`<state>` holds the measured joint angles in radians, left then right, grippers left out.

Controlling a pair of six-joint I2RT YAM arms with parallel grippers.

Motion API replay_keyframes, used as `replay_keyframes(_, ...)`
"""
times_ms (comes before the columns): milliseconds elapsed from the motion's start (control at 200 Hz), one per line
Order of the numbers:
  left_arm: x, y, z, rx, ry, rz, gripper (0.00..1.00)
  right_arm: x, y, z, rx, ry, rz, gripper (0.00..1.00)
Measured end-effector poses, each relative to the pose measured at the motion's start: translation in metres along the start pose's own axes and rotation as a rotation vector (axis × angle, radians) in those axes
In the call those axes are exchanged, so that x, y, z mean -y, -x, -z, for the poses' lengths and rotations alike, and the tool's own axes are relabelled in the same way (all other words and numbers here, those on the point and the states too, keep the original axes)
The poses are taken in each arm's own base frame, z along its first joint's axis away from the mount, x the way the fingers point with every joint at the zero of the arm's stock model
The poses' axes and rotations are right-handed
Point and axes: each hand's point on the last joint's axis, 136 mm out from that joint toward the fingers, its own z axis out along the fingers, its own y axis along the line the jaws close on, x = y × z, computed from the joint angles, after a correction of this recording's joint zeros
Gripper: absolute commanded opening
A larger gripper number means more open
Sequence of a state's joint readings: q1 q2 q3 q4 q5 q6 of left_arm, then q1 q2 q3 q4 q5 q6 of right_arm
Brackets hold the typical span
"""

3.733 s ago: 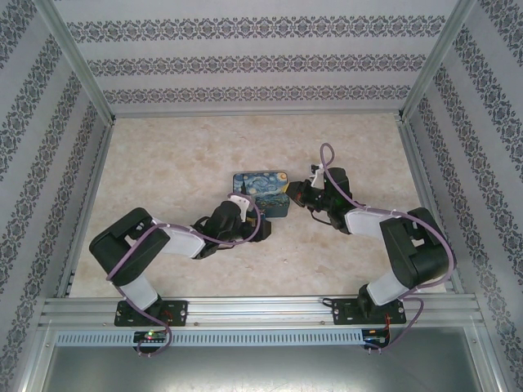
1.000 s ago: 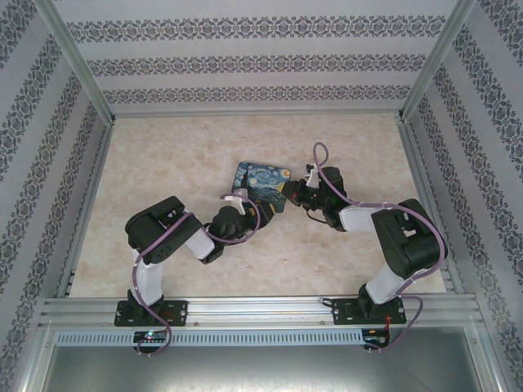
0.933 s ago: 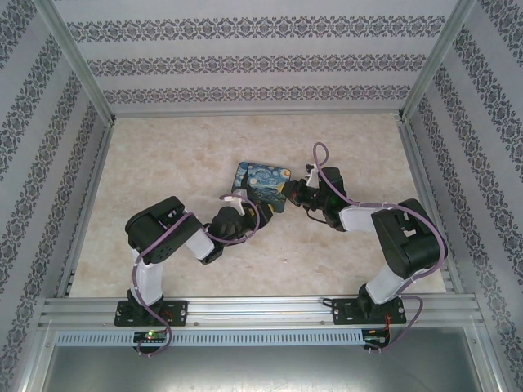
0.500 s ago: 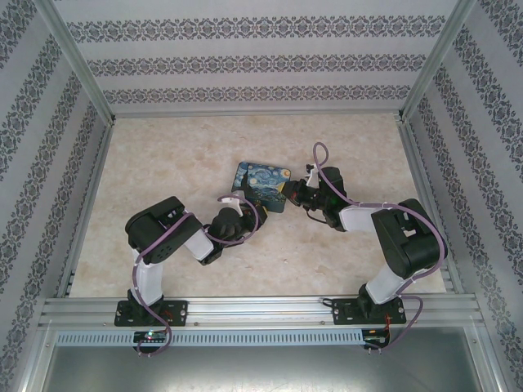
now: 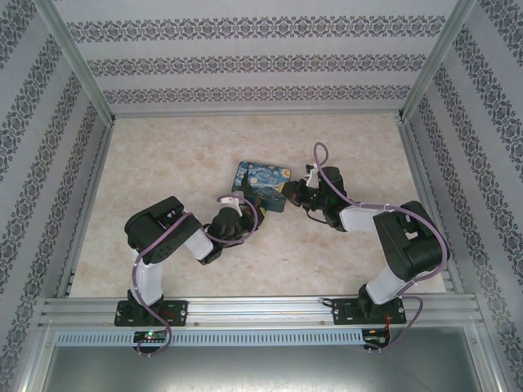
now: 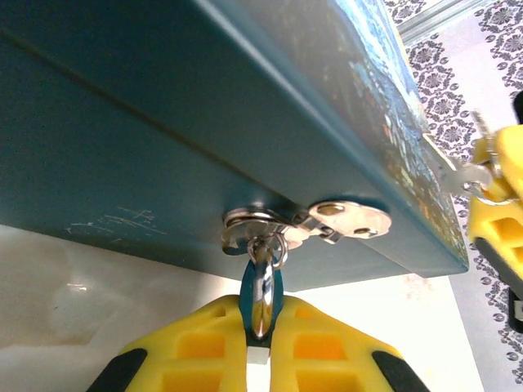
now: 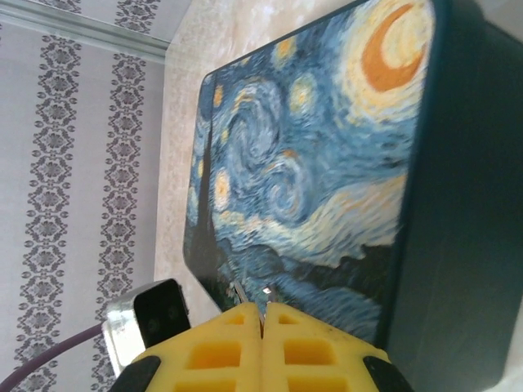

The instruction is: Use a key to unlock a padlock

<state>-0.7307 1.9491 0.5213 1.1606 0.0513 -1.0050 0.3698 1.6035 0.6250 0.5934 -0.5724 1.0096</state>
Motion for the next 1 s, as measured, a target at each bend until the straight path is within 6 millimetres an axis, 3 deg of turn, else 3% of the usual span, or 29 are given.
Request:
replay_keyframes(210, 0.005, 0.000, 0.007, -0.036, 0.022, 0.037, 0.00, -0.037, -0.016, 0.023, 0.011, 0.071, 0.050, 0.00)
replay_keyframes(325, 0.013, 0.000, 0.014, -0.067, 0.028, 0.060, 0.00, -0.042, -0.036, 0.031, -0.001, 0.083, 0.067, 0.00)
replay_keyframes(675, 0.030, -0.001, 0.038, -0.147, 0.048, 0.081, 0.00, 0.015, -0.107, 0.044, -0.057, -0.057, -0.012, 0.00)
replay_keyframes(999, 0.022, -0.015, 0.040, -0.196, 0.052, 0.155, 0.00, 0.037, -0.114, 0.052, 0.014, -0.119, -0.109, 0.00)
